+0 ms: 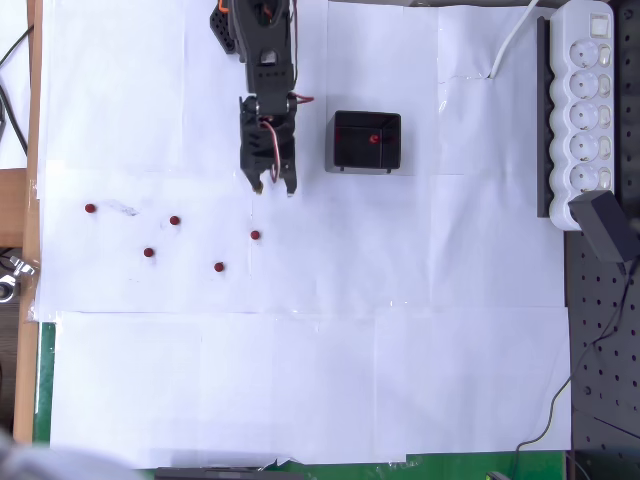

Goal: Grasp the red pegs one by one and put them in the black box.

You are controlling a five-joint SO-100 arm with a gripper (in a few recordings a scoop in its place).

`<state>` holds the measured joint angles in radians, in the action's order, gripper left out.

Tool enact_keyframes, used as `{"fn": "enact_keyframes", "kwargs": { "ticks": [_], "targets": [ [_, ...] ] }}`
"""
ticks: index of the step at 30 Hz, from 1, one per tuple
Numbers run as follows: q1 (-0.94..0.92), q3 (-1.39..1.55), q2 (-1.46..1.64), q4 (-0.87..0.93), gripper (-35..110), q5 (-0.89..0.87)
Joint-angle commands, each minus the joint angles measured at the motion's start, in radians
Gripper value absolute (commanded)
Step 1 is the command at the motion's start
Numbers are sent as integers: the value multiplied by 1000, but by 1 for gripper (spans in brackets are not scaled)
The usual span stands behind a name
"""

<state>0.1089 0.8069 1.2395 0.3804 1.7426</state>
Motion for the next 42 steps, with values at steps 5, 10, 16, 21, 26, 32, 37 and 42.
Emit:
{"fn": "enact_keyframes", "kwargs": {
  "ticks": [5,10,16,21,26,32,37,42],
  "targets": [
    [-44,-52,166,-380,20,-64],
    [-61,-63,233,-499,20,-101],
    [-64,-63,279,-571,20,-121],
    [-64,-61,325,-646,20,-150],
    [-64,-60,370,-738,20,-176],
    [-66,-60,417,-824,20,-181],
    [-69,-43,446,-828,20,-155],
    [-71,-32,479,-821,20,-152]
  ]
}}
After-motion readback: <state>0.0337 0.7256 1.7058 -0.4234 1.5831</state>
